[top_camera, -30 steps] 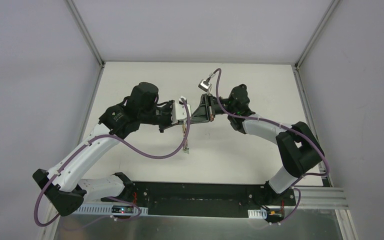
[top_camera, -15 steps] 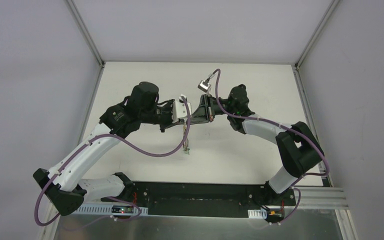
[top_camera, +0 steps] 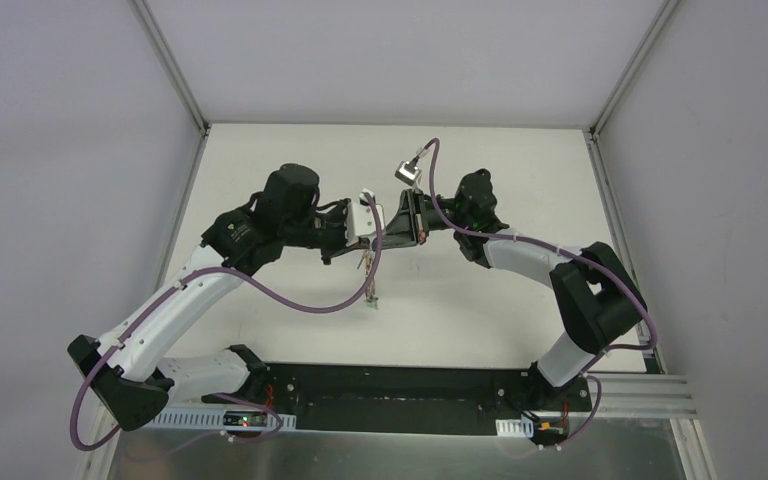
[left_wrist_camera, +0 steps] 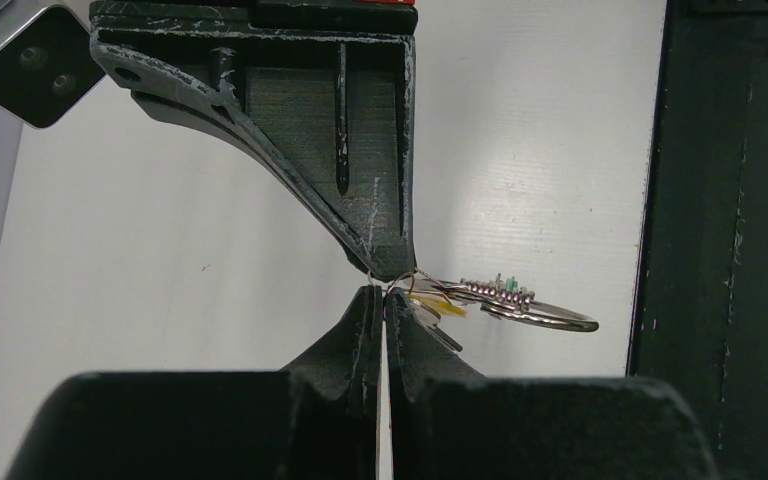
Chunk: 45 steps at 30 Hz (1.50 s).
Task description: Put the keys on the keyring
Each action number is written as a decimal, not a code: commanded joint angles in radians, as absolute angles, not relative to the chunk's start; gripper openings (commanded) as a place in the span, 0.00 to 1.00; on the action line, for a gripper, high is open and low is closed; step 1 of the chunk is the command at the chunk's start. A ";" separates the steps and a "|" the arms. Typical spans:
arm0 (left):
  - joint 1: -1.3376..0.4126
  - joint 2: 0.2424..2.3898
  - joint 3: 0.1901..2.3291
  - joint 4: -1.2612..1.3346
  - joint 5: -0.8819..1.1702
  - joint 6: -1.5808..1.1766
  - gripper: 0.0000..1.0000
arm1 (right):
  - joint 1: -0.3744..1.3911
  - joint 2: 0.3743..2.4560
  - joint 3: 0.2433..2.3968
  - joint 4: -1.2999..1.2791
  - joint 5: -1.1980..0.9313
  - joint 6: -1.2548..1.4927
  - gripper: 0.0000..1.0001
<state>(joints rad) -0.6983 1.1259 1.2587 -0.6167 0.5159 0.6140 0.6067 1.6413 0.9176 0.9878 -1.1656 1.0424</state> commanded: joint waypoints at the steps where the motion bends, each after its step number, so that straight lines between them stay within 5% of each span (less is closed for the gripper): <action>1: -0.690 1.106 1.220 -0.566 0.535 0.630 0.00 | 0.623 1.620 0.953 1.078 -1.173 1.056 0.00; 45: -0.661 1.112 1.212 -0.513 0.552 0.587 0.00 | 0.604 1.620 0.934 1.152 -1.157 1.107 0.00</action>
